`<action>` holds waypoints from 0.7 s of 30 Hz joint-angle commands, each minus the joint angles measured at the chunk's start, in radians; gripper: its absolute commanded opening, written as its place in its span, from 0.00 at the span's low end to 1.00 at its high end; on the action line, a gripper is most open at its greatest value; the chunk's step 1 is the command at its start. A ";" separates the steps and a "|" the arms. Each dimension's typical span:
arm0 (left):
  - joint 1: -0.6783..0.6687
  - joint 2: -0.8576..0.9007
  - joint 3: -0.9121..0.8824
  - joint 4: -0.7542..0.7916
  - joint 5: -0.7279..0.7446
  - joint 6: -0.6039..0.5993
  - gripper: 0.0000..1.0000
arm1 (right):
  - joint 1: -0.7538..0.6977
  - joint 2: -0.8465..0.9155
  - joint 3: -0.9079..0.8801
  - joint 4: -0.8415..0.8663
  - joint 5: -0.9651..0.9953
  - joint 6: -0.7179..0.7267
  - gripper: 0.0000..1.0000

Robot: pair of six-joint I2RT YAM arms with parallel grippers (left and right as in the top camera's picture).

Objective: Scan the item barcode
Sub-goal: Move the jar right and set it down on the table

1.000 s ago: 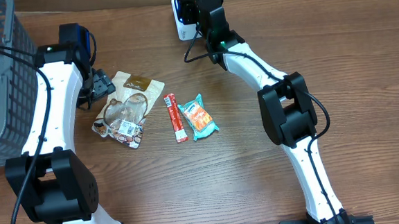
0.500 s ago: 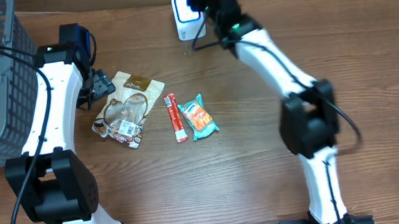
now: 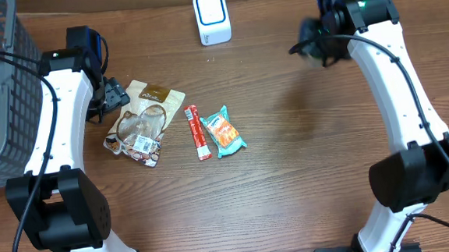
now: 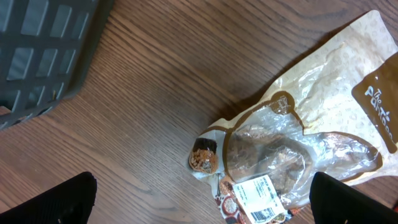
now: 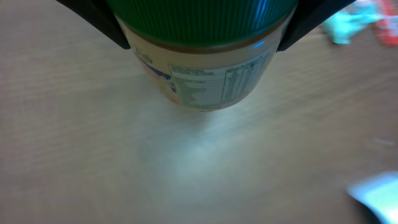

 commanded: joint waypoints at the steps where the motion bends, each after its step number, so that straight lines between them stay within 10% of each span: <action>1: -0.002 -0.008 0.018 0.001 -0.011 0.001 1.00 | -0.063 -0.004 -0.132 0.023 0.011 0.008 0.29; 10: -0.002 -0.008 0.018 0.001 -0.011 0.001 1.00 | -0.193 -0.005 -0.540 0.219 0.011 0.034 0.35; 13: -0.002 -0.008 0.018 0.001 -0.011 0.001 1.00 | -0.193 -0.005 -0.571 0.238 0.011 0.034 1.00; 21: -0.002 -0.008 0.018 0.001 -0.011 0.000 1.00 | -0.169 -0.064 -0.234 -0.019 -0.107 -0.021 0.96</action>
